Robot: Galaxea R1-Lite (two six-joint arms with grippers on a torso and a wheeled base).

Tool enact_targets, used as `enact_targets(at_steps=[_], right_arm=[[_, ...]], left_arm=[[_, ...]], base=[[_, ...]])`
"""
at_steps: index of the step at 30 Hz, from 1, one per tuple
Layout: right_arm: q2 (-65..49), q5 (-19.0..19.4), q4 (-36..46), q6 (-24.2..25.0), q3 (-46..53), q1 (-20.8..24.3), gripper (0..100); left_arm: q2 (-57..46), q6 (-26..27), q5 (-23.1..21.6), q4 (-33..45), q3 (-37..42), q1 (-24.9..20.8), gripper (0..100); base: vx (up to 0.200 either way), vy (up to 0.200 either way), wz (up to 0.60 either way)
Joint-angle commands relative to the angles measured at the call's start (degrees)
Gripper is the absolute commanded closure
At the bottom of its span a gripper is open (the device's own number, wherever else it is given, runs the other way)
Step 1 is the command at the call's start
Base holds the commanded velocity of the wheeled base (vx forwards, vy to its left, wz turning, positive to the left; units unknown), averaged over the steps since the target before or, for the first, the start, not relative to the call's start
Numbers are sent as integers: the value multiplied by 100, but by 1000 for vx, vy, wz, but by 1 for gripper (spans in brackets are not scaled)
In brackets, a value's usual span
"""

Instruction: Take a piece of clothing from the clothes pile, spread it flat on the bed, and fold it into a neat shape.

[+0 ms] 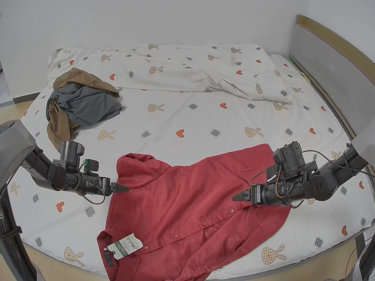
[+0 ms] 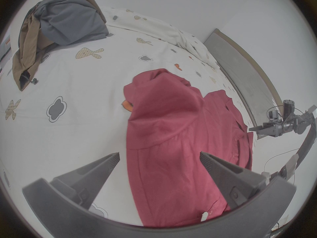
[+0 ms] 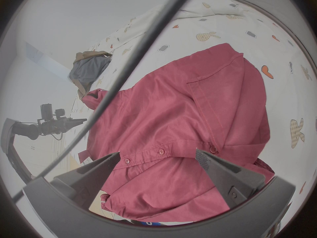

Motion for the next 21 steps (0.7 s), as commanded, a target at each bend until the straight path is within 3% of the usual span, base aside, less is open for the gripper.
enact_targets(at_steps=[1, 8, 15, 16, 21], right_arm=[[-542, 19, -1, 34, 269, -45, 0], [-1429, 28, 7, 377, 471, -54, 0], [-2115, 28, 16, 386, 682, -177, 0], [-2194, 28, 16, 386, 717, -177, 0], [-2396, 28, 16, 386, 823, -308, 0]], left_arm=[[316, 57, -1, 6, -92, 92, 0], [861, 241, -1, -3, -224, 5, 0], [905, 241, 8, 6, -391, -92, 0], [905, 241, 8, 6, -399, -92, 100], [869, 241, -1, -3, -435, -198, 100]], base=[[0, 0, 0], [0, 0, 0], [0, 0, 0], [0, 0, 0], [0, 0, 0]])
